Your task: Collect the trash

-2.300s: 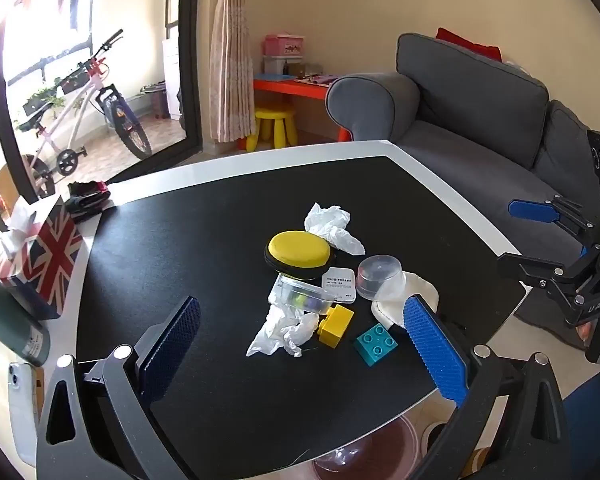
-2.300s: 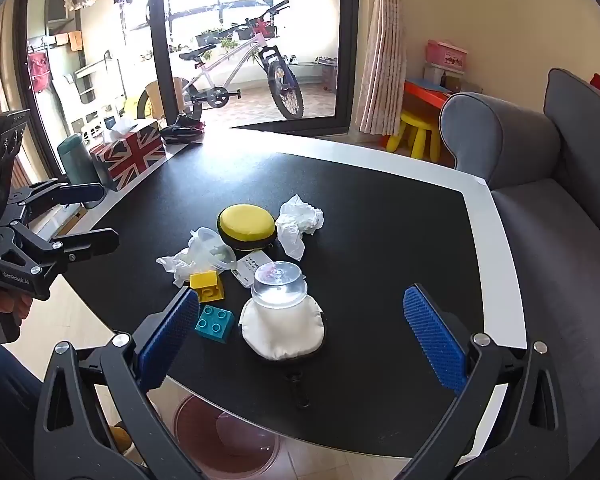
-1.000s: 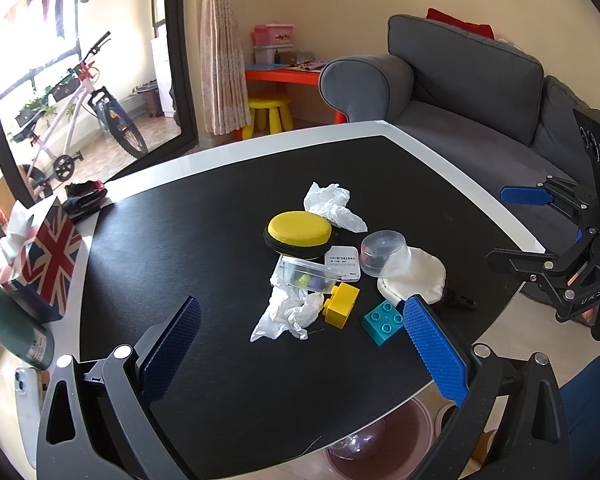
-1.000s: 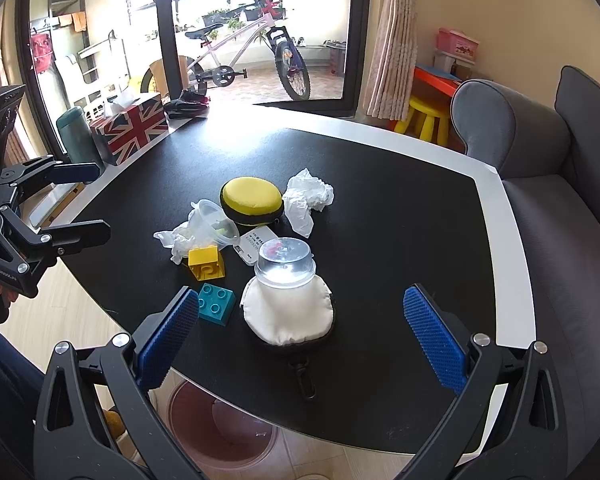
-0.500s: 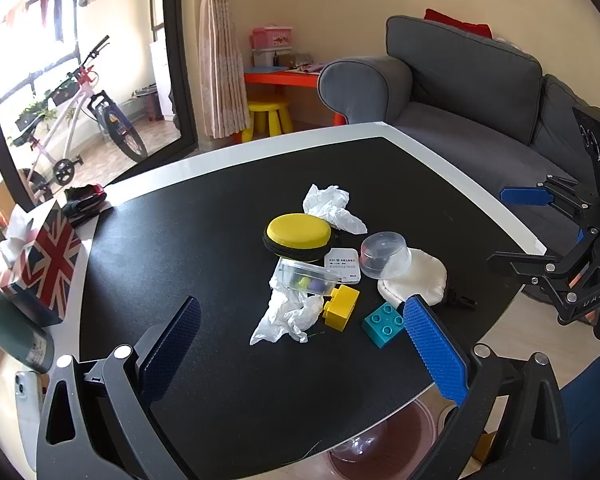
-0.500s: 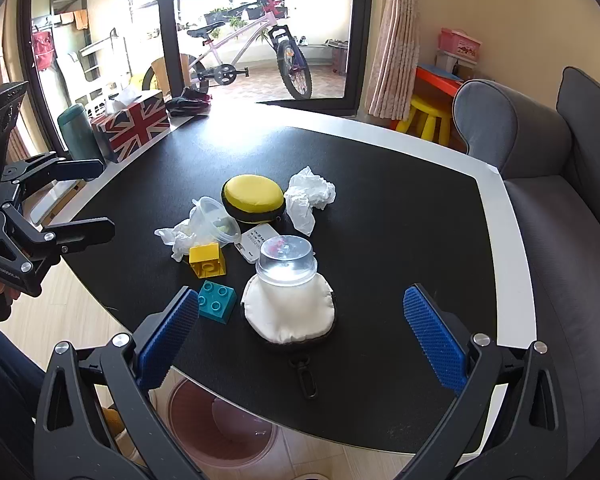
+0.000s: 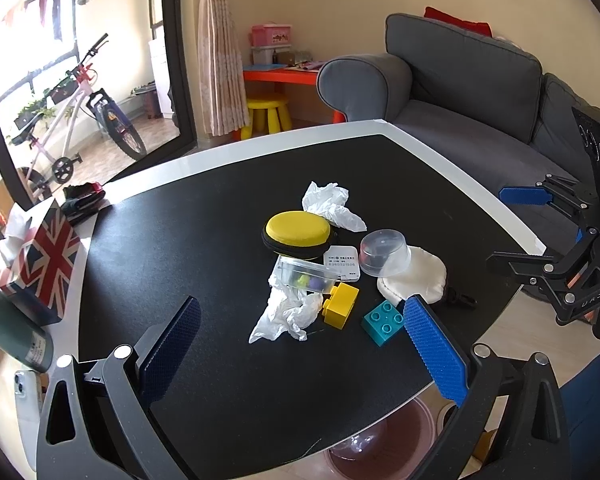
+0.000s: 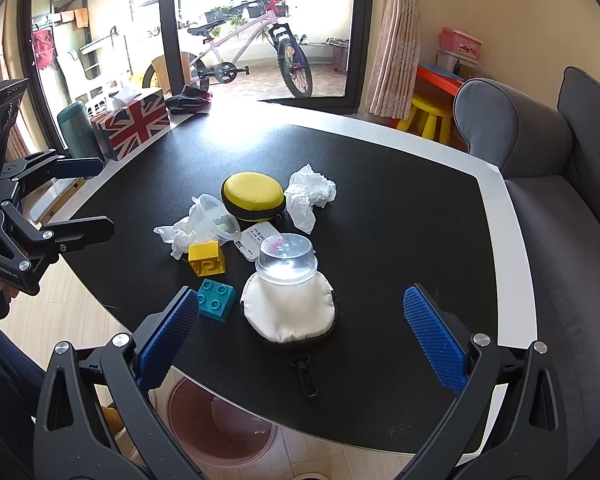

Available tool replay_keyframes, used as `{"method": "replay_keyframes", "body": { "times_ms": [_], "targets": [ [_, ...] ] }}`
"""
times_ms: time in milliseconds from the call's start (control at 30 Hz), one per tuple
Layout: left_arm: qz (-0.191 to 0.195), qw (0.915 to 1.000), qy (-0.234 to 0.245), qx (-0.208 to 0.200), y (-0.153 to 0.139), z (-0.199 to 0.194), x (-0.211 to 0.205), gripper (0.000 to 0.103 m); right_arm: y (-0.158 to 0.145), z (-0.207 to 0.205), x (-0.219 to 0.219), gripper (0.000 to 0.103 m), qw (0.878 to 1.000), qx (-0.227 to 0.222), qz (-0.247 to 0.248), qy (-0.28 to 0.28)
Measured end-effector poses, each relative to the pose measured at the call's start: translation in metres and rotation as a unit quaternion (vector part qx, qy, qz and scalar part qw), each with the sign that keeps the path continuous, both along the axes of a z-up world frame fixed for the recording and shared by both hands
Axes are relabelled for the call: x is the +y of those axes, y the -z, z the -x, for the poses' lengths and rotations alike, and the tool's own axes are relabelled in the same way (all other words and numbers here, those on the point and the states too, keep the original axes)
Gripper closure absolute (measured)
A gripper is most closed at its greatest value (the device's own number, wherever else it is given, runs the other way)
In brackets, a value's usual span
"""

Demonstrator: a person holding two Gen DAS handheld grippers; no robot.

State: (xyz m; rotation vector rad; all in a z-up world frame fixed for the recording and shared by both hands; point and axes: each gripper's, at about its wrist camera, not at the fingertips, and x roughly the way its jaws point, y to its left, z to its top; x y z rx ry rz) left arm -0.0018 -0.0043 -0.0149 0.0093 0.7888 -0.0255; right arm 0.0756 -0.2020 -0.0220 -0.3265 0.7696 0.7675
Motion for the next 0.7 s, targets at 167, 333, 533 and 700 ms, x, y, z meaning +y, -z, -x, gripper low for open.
{"method": "replay_keyframes", "body": {
  "times_ms": [167,333,533,700],
  "targets": [
    [0.001,1.0,0.001,0.002,0.0014,0.0002,0.0001,0.006,-0.0001,-0.0003,0.0003,0.003,1.0,0.0,0.001,-0.001],
    [0.002,1.0,0.0,0.003,0.0019,-0.0008,0.0002,0.006,-0.0001,-0.0004,0.0007,0.003,1.0,0.0,0.0,0.0],
    [0.003,1.0,-0.001,0.007,0.0032,-0.0029,0.0022,0.006,0.0019,-0.0013,0.0017,0.003,1.0,0.002,-0.001,-0.002],
    [0.003,0.9999,-0.003,0.01,0.0041,-0.0038,0.0048,0.006,0.0073,-0.0049,0.0065,0.003,1.0,0.008,0.001,-0.006]
  ]
}}
